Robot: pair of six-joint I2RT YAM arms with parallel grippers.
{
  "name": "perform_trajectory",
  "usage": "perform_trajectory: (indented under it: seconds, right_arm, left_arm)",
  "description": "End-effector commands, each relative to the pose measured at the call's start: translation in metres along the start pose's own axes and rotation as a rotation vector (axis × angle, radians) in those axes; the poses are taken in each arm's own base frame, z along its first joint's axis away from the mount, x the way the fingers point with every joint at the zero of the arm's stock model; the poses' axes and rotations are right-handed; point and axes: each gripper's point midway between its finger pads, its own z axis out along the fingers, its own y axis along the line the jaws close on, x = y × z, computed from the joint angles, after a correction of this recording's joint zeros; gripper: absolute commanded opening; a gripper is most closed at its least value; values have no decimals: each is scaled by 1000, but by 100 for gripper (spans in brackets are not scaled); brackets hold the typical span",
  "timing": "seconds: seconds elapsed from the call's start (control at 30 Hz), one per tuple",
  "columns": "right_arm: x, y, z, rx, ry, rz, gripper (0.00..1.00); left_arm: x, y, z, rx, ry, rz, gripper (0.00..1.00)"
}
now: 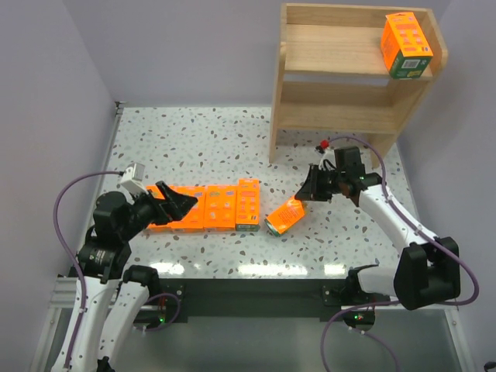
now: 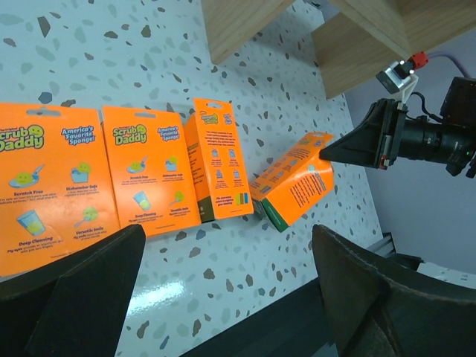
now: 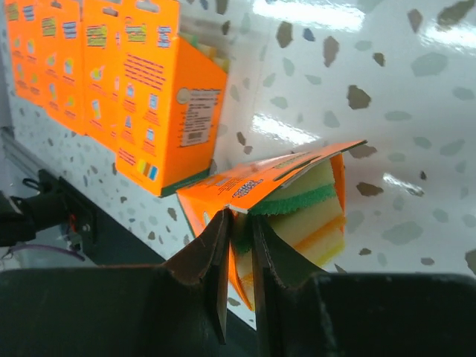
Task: Place and organize the cleaning sponges onto the shelf
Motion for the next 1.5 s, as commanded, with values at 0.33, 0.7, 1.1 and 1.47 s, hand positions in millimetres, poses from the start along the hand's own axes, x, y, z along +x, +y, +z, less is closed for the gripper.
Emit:
perform_trajectory:
  seconds: [0.33, 0.7, 1.1, 1.47]
  right_arm:
    - [7, -59, -34, 420, 7, 50, 55]
    - [8, -39, -77, 491, 21, 129, 14]
    - [113, -40, -48, 520, 158, 276, 0]
    - [110, -52, -4, 497, 118, 381, 0]
  left_arm:
    - [-29, -44, 27, 170, 42, 36, 94]
    - [25, -119, 94, 280, 269, 178, 40]
    - [91, -130, 179, 179, 420, 357, 0]
    - [143, -94, 243, 92, 554, 481, 0]
